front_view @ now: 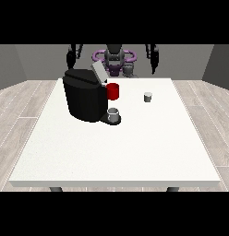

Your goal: Insert the coffee pod into the coffee machine and close the lid

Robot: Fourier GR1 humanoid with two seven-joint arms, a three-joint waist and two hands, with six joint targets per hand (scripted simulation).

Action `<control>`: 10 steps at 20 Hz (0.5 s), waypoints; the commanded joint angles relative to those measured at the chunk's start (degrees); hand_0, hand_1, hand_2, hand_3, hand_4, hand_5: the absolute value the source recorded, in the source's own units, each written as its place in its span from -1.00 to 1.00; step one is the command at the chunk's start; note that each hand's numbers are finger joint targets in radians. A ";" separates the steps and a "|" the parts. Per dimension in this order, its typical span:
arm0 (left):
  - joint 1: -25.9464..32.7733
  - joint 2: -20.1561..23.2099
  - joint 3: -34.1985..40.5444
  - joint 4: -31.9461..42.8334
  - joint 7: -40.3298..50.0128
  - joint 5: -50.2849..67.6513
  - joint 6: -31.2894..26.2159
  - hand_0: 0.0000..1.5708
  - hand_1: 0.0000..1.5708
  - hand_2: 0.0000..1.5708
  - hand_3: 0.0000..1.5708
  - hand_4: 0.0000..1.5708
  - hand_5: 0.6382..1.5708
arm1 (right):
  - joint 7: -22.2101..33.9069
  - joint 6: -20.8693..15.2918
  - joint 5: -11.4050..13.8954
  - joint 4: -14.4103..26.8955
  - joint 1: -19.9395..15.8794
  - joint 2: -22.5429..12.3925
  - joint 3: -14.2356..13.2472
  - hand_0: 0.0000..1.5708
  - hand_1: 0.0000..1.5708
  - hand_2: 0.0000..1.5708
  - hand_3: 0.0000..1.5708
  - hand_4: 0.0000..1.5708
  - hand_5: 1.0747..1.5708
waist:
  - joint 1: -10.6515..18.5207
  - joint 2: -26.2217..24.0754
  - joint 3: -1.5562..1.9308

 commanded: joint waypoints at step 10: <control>5.28 2.06 1.48 1.83 -13.42 0.33 -5.67 -1.00 -1.00 -1.00 -1.00 -0.69 1.00 | -6.62 -4.82 -1.30 0.77 2.25 2.87 -5.56 -1.00 -1.00 -1.00 -1.00 -0.88 1.00 | 0.98 -2.72 0.48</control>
